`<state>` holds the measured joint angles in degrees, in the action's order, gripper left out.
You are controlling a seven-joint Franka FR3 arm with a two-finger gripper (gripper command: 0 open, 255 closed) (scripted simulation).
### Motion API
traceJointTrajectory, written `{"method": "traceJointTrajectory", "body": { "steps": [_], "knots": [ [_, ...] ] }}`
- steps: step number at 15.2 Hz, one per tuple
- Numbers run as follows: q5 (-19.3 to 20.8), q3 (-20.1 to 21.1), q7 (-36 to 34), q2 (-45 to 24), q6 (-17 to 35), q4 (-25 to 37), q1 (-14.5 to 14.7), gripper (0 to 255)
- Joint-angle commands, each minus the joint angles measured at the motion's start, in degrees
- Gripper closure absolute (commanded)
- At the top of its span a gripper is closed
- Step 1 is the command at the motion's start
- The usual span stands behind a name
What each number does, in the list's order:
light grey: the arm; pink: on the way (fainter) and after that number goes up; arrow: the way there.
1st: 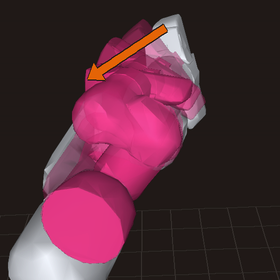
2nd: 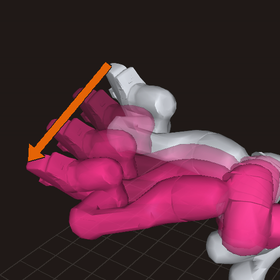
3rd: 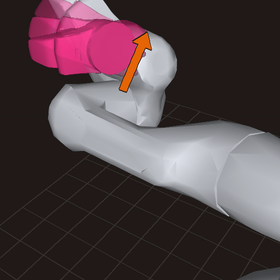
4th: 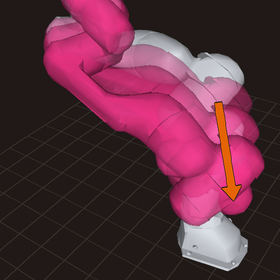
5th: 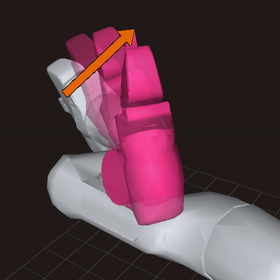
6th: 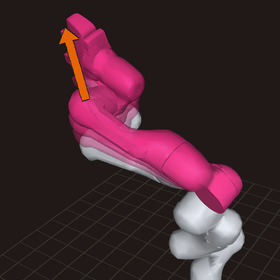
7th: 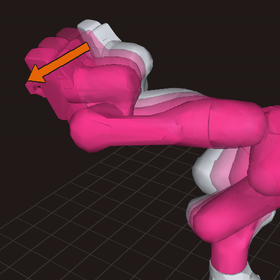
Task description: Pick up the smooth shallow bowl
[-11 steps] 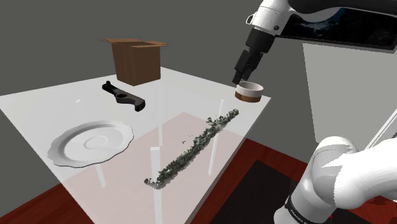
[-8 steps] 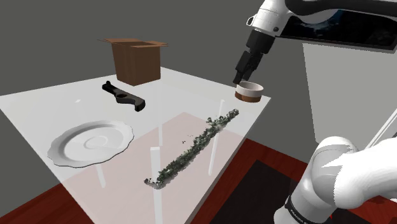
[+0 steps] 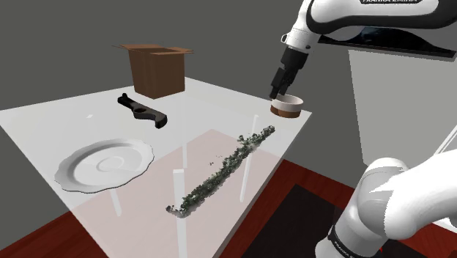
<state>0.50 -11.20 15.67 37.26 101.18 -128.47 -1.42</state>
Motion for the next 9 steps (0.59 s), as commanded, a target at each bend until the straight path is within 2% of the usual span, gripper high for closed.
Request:
{"method": "traceJointTrajectory", "body": {
  "steps": [1, 9],
  "knots": [
    [0.80, -2.13, 2.36, -2.52, 1.01, 1.09, -0.45, 0],
    [1.68, -10.61, 11.74, -14.63, 5.23, 7.36, -1.56, 0]
  ]
}}
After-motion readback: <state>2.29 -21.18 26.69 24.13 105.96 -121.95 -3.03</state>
